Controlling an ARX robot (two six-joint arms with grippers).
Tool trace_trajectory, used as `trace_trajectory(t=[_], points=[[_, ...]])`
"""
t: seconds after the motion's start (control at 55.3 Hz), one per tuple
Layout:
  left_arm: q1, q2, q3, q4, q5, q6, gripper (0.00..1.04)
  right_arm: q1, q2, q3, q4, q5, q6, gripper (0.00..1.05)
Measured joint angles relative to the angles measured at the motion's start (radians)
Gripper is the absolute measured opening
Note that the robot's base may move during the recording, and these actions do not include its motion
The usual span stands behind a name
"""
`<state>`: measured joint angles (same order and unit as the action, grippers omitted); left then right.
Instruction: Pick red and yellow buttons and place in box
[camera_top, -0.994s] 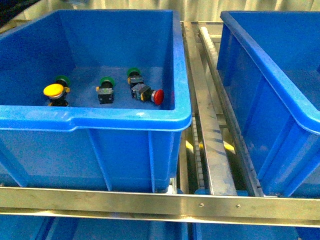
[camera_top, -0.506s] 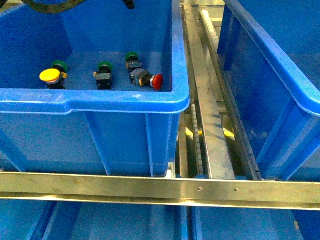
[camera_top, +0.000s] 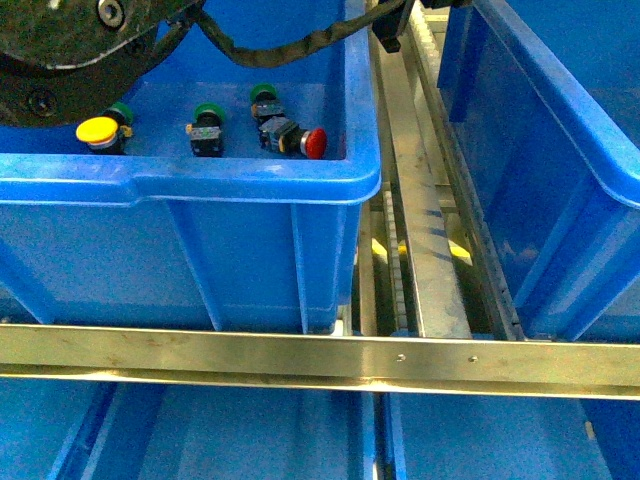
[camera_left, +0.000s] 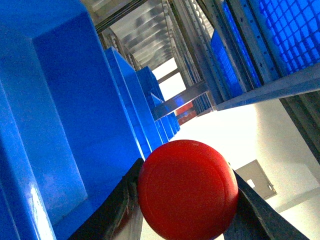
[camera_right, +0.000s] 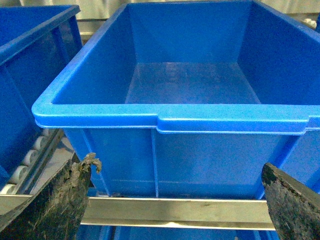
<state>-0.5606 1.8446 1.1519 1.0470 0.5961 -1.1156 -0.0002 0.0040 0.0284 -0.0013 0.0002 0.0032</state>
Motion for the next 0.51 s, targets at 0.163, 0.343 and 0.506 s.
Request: trace_trajectory(t=[0.163,0.343,0.506], points=[[-0.006,-0.003,0.005,-0.020,0.002,0.012,0.33,0.023,0.021,-0.001,0.045,0.077,-0.045,0.99],[-0.007,-0.043,0.005,-0.051,0.007,0.040,0.33,-0.110,0.551,0.259,0.673,-0.048,-0.381,0.99],[0.003,-0.072,0.005,-0.051,-0.006,0.046,0.33,-0.198,0.737,0.571,0.561,-0.151,-0.179,0.99]])
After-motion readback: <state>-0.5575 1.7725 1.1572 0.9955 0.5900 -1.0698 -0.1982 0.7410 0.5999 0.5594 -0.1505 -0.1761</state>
